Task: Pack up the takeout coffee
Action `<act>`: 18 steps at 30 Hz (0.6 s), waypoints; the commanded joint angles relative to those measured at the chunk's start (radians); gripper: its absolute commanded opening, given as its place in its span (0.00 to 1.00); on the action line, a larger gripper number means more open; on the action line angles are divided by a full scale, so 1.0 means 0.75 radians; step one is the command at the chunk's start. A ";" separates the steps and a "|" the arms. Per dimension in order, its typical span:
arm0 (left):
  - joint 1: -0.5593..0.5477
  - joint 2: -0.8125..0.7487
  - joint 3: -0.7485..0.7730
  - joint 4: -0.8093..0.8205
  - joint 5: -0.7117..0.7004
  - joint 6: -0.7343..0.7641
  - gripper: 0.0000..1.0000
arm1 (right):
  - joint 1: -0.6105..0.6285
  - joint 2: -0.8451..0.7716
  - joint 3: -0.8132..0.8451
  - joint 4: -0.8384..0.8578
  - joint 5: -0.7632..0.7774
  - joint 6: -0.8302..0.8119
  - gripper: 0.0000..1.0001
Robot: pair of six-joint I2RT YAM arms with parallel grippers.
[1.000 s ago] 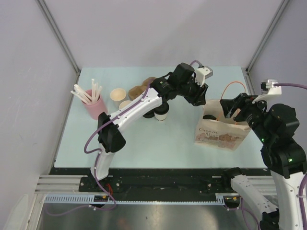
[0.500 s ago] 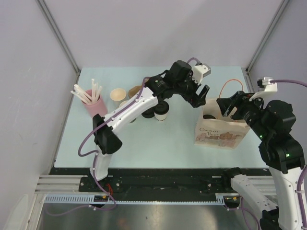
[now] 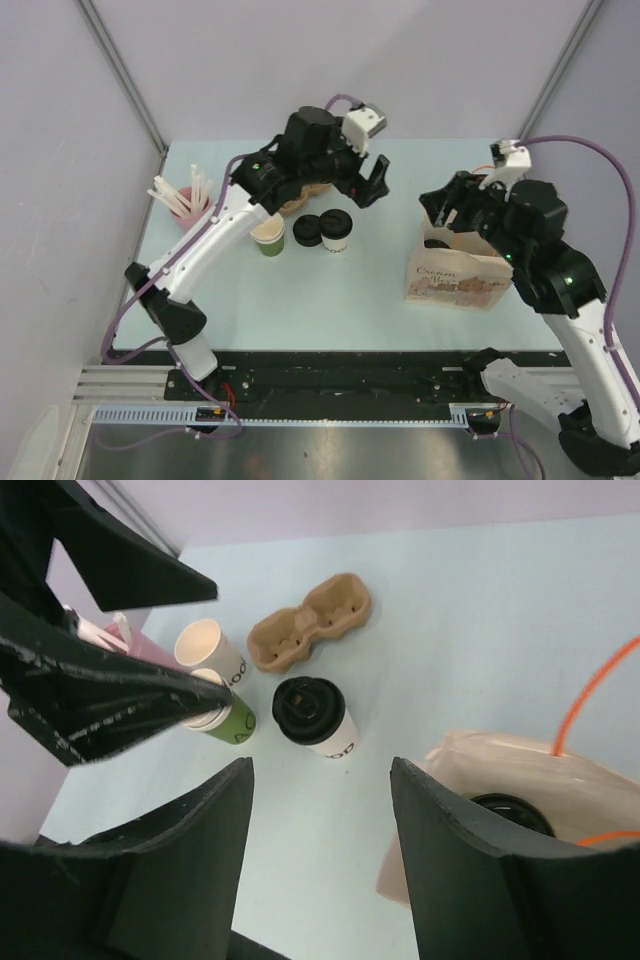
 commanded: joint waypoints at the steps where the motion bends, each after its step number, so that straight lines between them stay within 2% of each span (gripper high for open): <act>1: 0.174 -0.184 -0.197 -0.004 -0.079 0.085 1.00 | 0.299 0.145 0.108 0.014 0.434 0.055 0.61; 2: 0.210 -0.207 -0.236 -0.006 -0.073 0.083 1.00 | 0.354 0.242 0.167 -0.001 0.564 0.069 0.61; 3: 0.286 -0.247 -0.273 -0.004 -0.067 0.075 1.00 | 0.448 0.290 0.198 -0.031 0.622 0.081 0.61; 5: 0.352 -0.282 -0.385 -0.004 -0.045 0.068 1.00 | 0.510 0.404 0.306 -0.064 0.737 0.106 0.61; 8: 0.444 -0.352 -0.514 -0.004 -0.051 0.085 1.00 | 0.606 0.605 0.390 -0.062 0.811 0.100 0.62; 14: 0.587 -0.440 -0.700 0.004 -0.077 0.138 1.00 | 0.624 0.979 0.494 0.003 0.742 0.098 0.59; 18: 0.663 -0.483 -0.778 0.010 -0.059 0.154 1.00 | 0.612 1.206 0.684 -0.023 0.637 0.114 0.56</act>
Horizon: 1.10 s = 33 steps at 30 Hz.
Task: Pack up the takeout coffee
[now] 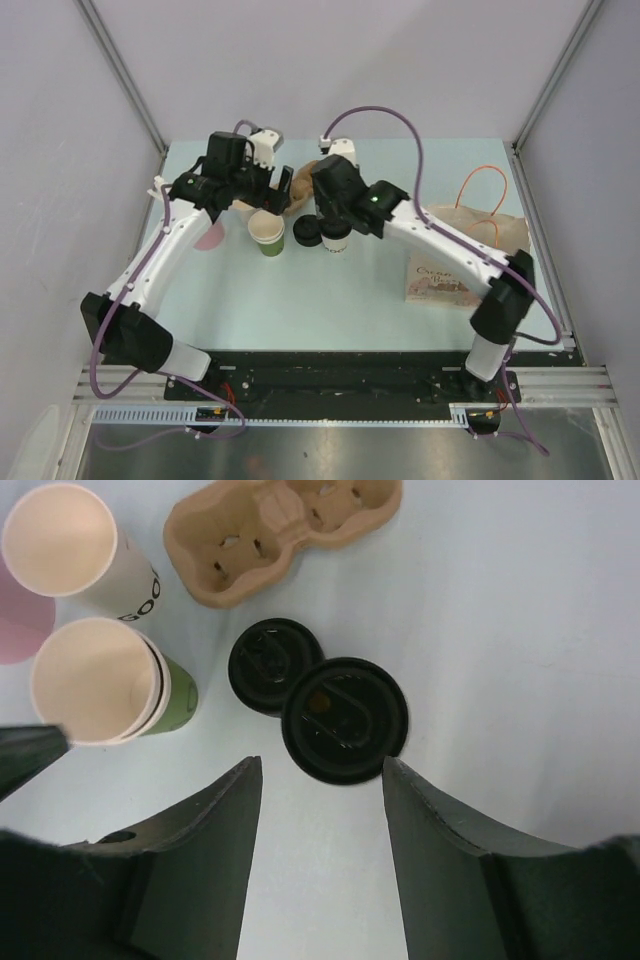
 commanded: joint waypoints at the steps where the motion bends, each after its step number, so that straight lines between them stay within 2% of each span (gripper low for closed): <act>1: 0.086 -0.103 -0.054 0.036 0.020 0.086 1.00 | -0.009 0.231 0.245 -0.025 -0.042 0.040 0.56; 4: 0.111 -0.132 -0.085 0.042 0.030 0.090 1.00 | -0.011 0.399 0.394 -0.121 -0.010 0.060 0.54; 5: 0.121 -0.138 -0.089 0.044 0.032 0.092 1.00 | -0.009 0.426 0.417 -0.140 -0.005 0.062 0.48; 16: 0.141 -0.159 -0.112 0.059 0.073 0.088 1.00 | 0.001 0.614 0.518 -0.212 0.074 0.087 0.34; 21: 0.141 -0.161 -0.118 0.061 0.095 0.082 1.00 | 0.003 0.613 0.469 -0.234 0.121 0.097 0.34; 33: 0.141 -0.171 -0.116 0.061 0.128 0.088 1.00 | -0.026 0.629 0.428 -0.201 0.023 0.101 0.32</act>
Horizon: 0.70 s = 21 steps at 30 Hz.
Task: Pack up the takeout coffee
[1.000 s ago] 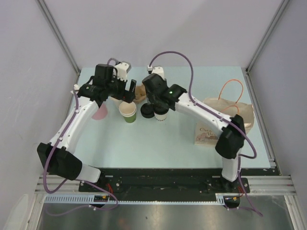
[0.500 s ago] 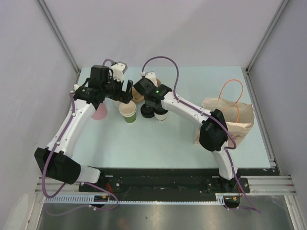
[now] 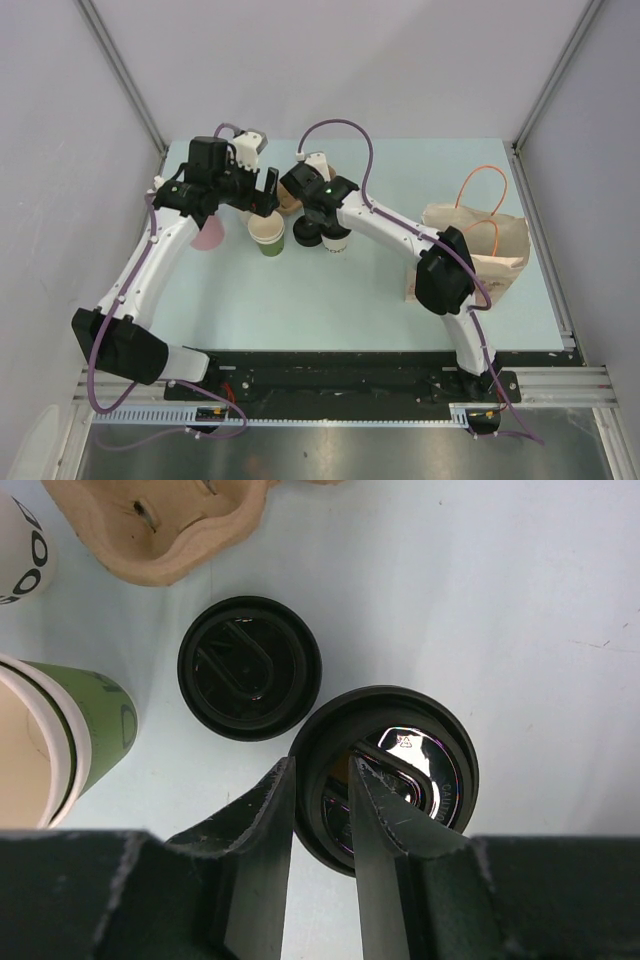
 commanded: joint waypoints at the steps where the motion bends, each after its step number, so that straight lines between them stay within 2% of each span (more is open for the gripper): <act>1: 0.004 -0.063 -0.005 0.039 0.058 0.061 1.00 | -0.004 0.008 -0.021 0.017 0.006 0.041 0.32; 9: 0.004 -0.061 -0.002 0.039 0.072 0.063 1.00 | -0.013 0.006 -0.075 0.030 -0.006 0.031 0.24; 15: 0.004 -0.067 0.004 0.037 0.084 0.063 1.00 | -0.015 -0.026 -0.103 0.042 -0.012 0.026 0.07; 16: 0.006 -0.065 0.004 0.037 0.086 0.063 1.00 | -0.013 -0.047 -0.120 0.048 -0.014 0.022 0.01; 21: 0.004 -0.067 0.012 0.037 0.094 0.063 1.00 | -0.021 -0.118 -0.157 0.068 -0.061 -0.006 0.00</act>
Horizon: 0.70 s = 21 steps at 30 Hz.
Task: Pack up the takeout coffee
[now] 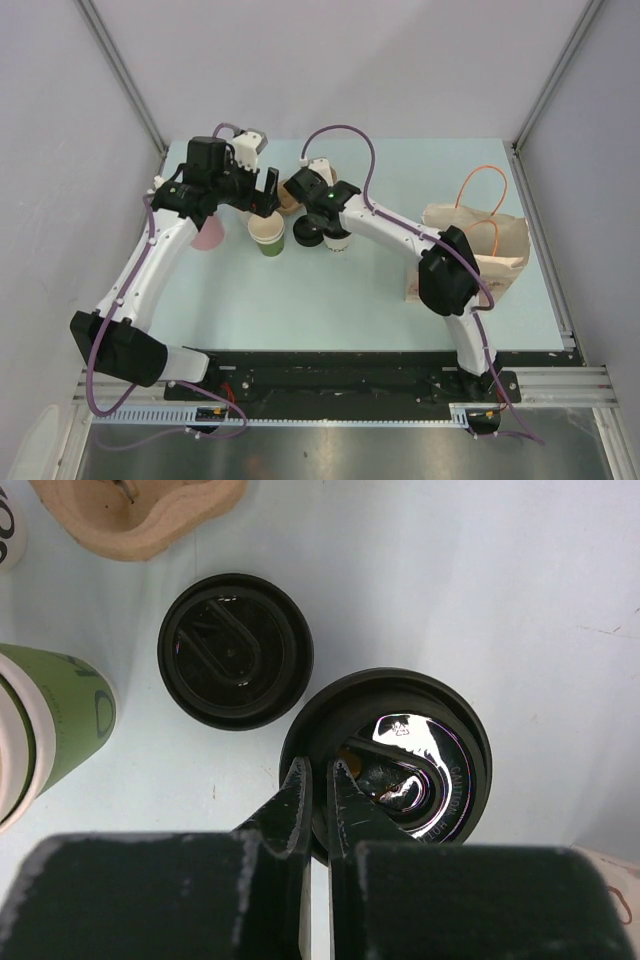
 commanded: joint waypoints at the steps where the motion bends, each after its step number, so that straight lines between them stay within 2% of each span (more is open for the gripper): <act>1: 0.004 -0.051 0.012 0.037 0.051 0.065 1.00 | -0.013 -0.120 -0.042 0.023 -0.062 -0.036 0.00; 10: 0.004 -0.039 0.000 0.039 0.072 0.081 1.00 | -0.005 -0.318 -0.020 0.019 -0.162 -0.201 0.00; 16: 0.004 -0.043 -0.007 0.039 0.090 0.094 1.00 | 0.015 -0.411 0.201 -0.151 -0.216 -0.275 0.00; 21: -0.002 -0.031 0.028 0.037 0.137 0.073 1.00 | 0.036 -0.476 0.418 -0.329 -0.156 -0.304 0.00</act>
